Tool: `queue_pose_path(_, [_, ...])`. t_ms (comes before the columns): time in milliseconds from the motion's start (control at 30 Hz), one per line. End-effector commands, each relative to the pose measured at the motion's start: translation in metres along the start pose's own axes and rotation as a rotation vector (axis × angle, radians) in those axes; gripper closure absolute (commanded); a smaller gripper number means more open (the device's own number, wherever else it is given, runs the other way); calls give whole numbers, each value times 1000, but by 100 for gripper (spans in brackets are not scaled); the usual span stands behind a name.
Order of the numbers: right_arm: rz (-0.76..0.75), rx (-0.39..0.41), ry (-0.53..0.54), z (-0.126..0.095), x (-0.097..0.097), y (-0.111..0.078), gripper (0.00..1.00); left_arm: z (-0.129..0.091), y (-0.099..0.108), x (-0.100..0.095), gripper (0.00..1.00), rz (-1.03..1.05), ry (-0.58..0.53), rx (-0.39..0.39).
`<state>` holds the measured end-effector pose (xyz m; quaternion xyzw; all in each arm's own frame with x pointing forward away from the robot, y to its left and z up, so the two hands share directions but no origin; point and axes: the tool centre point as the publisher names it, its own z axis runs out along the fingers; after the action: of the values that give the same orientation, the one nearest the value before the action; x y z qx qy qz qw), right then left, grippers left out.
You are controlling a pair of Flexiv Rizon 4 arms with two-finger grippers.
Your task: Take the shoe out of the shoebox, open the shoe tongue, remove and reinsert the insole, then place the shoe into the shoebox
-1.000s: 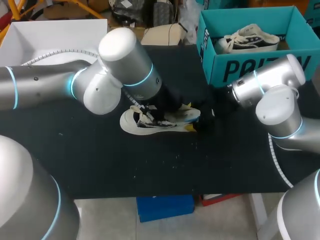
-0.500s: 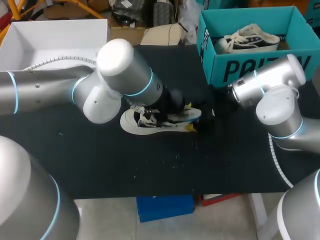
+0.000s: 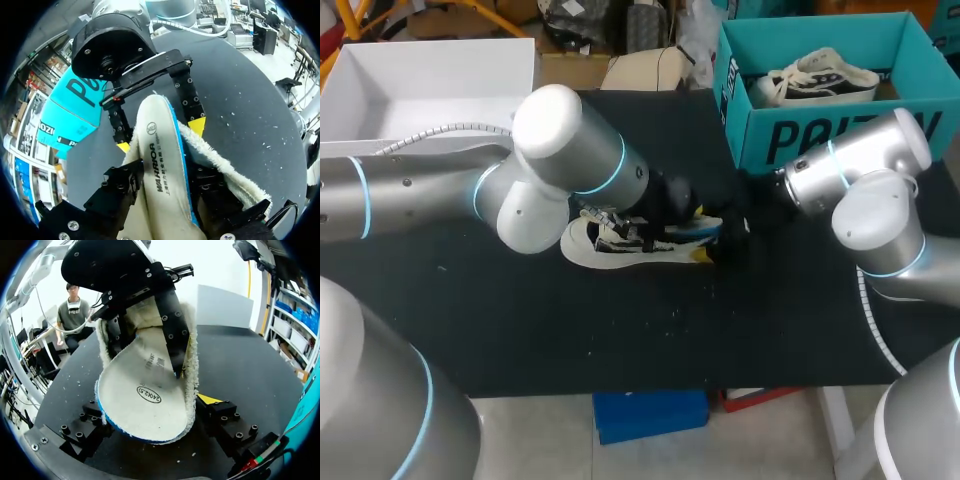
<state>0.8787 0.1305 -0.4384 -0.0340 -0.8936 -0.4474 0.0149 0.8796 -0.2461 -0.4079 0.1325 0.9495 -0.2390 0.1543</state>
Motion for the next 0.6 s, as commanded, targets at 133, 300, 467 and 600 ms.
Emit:
queue_pose_path(133, [1, 1, 0, 1, -1, -1, 100, 1, -3, -2, 83, -3, -2, -7])
queue_pose_path(300, [1, 1, 0, 1, -1, -1, 100, -4, -5, -3, 100, -3, 46, -19])
queue_pose_path(467, [1, 1, 0, 1, -1, -1, 100, -17, -8, 2, 100, 22, 108, 11])
queue_pose_path(600, [1, 1, 0, 1, -1, -1, 100, -31, -10, 6, 100, 48, 140, 52])
